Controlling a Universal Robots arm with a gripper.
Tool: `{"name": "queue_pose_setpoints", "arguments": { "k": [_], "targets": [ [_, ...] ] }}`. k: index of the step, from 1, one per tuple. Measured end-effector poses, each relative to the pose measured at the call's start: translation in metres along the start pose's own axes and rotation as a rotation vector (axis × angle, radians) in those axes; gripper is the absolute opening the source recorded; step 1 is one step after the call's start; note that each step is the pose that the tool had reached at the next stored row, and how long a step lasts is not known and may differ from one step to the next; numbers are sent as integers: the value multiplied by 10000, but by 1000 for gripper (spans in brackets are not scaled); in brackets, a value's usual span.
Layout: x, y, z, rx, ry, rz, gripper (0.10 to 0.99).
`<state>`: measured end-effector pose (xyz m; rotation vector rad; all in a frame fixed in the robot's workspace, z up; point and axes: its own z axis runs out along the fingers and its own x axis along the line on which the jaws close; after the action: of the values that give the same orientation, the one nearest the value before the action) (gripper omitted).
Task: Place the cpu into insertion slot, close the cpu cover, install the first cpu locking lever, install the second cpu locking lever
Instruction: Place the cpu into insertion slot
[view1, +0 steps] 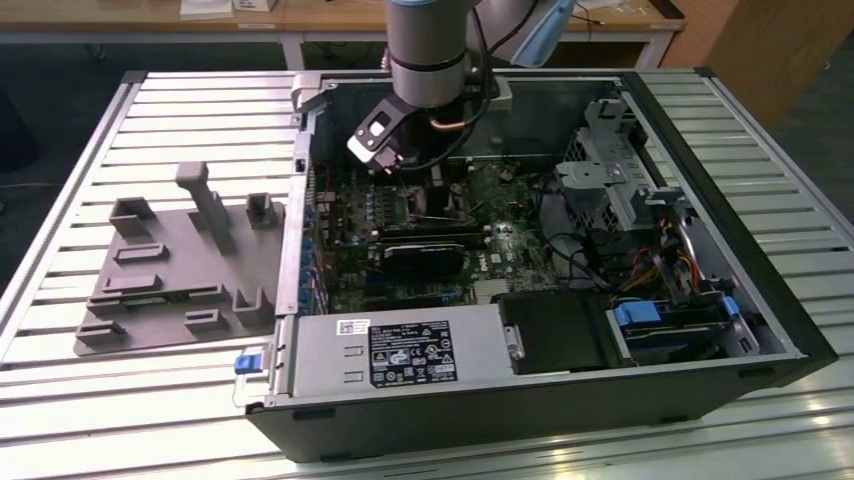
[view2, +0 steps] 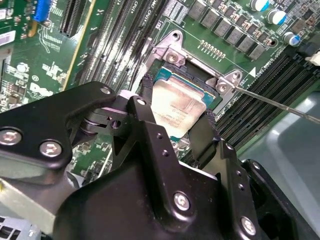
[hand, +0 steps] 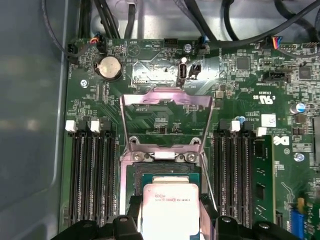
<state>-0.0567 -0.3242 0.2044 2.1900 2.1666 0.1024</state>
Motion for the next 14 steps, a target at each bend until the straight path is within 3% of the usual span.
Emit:
{"name": "queue_pose_setpoints", "arguments": {
  "k": [6, 14],
  "targets": [
    [11, -4, 63, 1, -1, -1, 537],
    [23, 12, 88, -1, 0, -1, 537]
  ]
}}
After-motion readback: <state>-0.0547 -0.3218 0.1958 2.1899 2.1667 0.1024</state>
